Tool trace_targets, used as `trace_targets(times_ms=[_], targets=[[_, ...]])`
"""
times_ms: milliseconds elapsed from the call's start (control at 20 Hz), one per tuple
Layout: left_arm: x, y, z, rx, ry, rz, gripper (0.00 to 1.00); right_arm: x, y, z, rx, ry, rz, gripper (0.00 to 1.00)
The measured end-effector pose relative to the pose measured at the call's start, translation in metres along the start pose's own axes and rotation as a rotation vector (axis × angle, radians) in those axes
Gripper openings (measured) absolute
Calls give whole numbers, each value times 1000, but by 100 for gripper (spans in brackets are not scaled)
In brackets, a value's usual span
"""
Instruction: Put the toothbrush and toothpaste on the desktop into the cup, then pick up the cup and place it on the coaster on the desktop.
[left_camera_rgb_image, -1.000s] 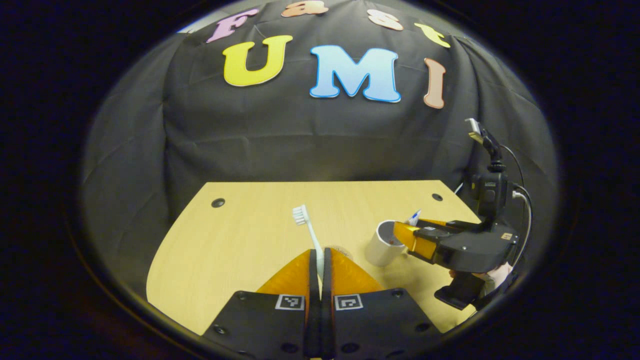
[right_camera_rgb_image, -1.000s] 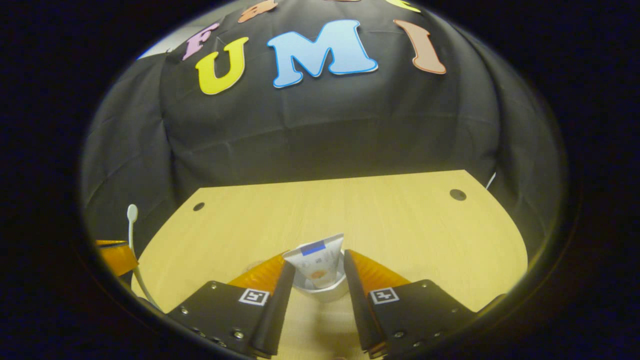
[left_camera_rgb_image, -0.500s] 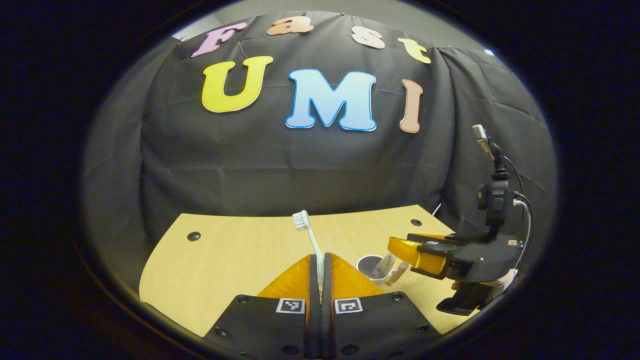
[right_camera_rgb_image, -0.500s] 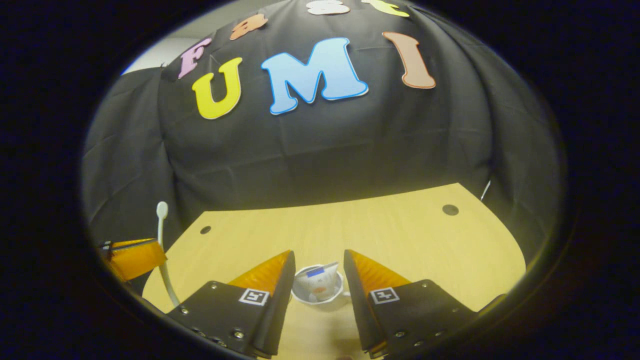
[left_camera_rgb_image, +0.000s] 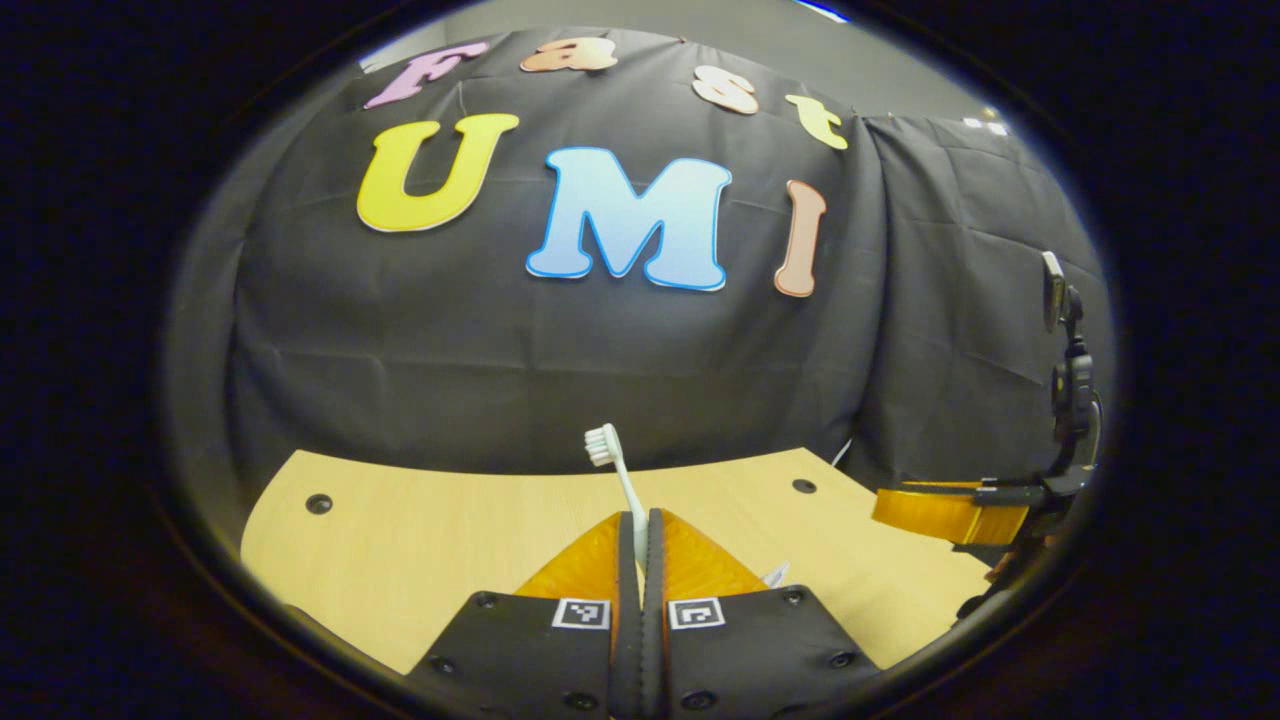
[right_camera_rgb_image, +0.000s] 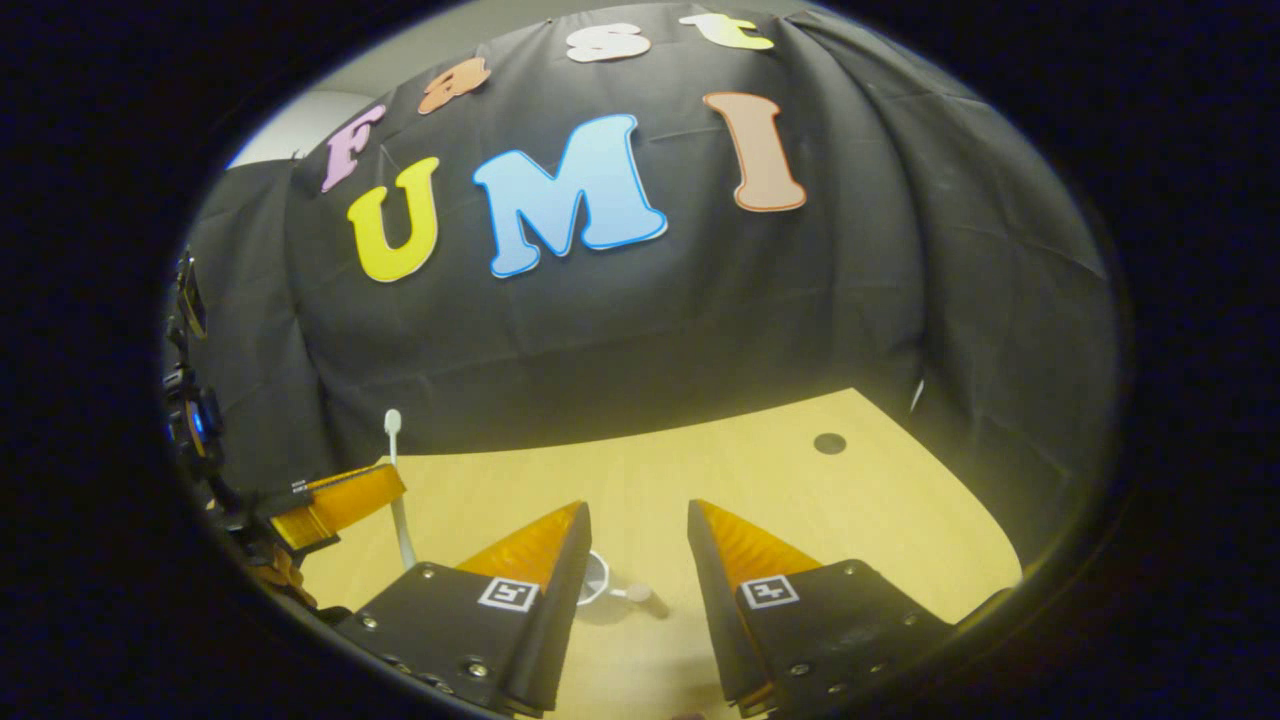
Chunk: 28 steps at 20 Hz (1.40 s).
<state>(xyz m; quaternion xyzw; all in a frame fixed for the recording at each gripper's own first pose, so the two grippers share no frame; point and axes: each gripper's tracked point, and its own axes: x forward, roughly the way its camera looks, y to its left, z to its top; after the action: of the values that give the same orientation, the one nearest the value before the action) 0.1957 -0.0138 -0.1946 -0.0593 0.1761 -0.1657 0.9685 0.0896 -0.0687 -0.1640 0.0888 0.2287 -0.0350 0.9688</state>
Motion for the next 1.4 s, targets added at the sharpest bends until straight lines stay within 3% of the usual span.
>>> trace_targets(times_ms=[500, 750, 900, 1300, 1400], targets=[[88, -37, -14, 21, -13, -51, 7, -15, -57, -34, 52, 85, -85, 59], [118, -40, -33, 6, 2, -21, 8, -15, -79, -46, 51, 121, -98, 59], [120, -38, -47, -8, 25, 7, 7, -12, -89, -52, 53, 143, -102, 59], [101, -38, -74, 112, -3, 117, 7, -4, -90, -58, 63, 170, -77, 59], [97, -39, -79, 101, -6, 124, 12, -3, -89, -59, 61, 173, -70, 59]])
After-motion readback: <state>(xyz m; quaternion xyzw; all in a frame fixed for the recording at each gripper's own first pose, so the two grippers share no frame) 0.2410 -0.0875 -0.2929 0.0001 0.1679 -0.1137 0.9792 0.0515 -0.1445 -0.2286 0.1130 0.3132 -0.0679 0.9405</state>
